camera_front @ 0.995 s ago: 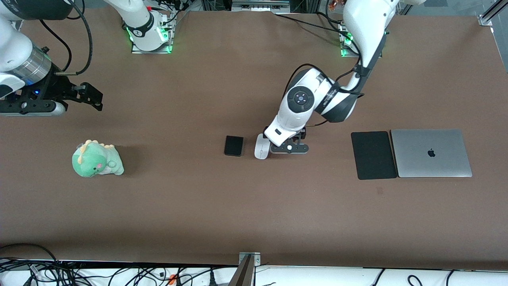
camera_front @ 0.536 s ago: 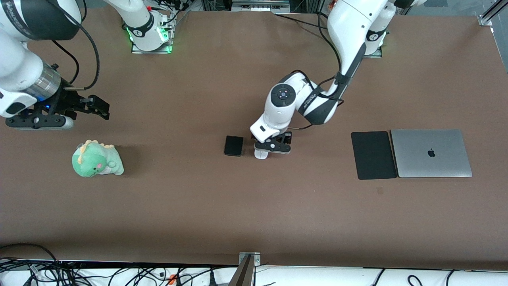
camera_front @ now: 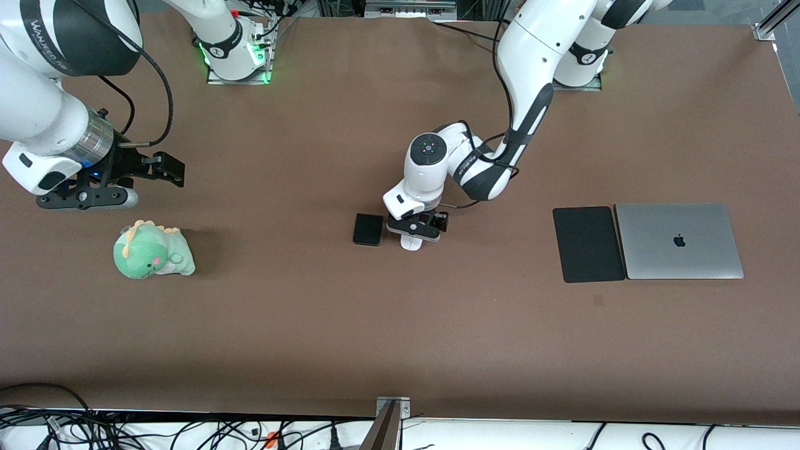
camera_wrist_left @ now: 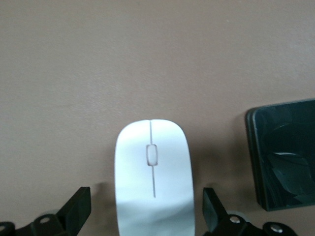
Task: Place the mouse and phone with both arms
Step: 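Lower the left gripper and grasp the white mouse, then carry the mouse toward the black pad while the right gripper reaches the phone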
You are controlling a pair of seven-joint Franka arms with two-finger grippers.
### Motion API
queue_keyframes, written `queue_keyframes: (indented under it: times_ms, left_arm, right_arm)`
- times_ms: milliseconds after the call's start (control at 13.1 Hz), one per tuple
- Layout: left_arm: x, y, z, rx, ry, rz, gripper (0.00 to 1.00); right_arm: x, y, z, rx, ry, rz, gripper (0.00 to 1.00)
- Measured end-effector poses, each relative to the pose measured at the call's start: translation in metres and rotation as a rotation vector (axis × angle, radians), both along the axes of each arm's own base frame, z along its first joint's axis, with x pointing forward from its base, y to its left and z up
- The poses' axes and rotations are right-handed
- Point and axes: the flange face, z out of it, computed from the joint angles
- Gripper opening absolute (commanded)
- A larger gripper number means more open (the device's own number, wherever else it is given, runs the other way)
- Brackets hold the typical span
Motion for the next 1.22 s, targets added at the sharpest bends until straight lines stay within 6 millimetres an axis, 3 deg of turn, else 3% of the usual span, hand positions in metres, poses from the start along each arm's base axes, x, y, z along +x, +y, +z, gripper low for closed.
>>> queue_keyframes:
  times_ms: [306,383,536,689,842,995,1224]
  left_arm:
    - [-0.003,-0.005,-0.003,-0.008,-0.007,-0.009,1.00]
    - [-0.002,-0.004,-0.004,-0.008,-0.009,-0.008,0.90]
    - [-0.002,-0.004,-0.004,-0.009,-0.010,-0.008,0.49]
    - [-0.001,-0.004,-0.003,-0.010,-0.011,-0.008,0.21]
    - [0.003,-0.004,0.000,-0.013,-0.019,-0.004,0.18]
    - [0.020,0.009,0.014,0.011,-0.024,0.018,0.18]
    - [0.053,0.058,0.080,0.122,0.034,0.038,0.18]
  right_arm:
    - [-0.002,0.000,0.000,0.001,0.013,0.030,1.00]
    - [-0.002,0.001,0.000,0.001,0.019,0.030,1.00]
    - [-0.003,0.003,0.000,0.006,0.023,0.032,1.00]
    - [-0.004,0.011,0.000,0.009,0.024,0.044,1.00]
    - [-0.005,0.019,-0.003,0.010,0.028,0.053,1.00]
    - [-0.004,0.023,-0.009,0.029,0.041,0.052,1.00]
    - [-0.001,0.025,-0.018,0.045,0.045,0.048,1.00]
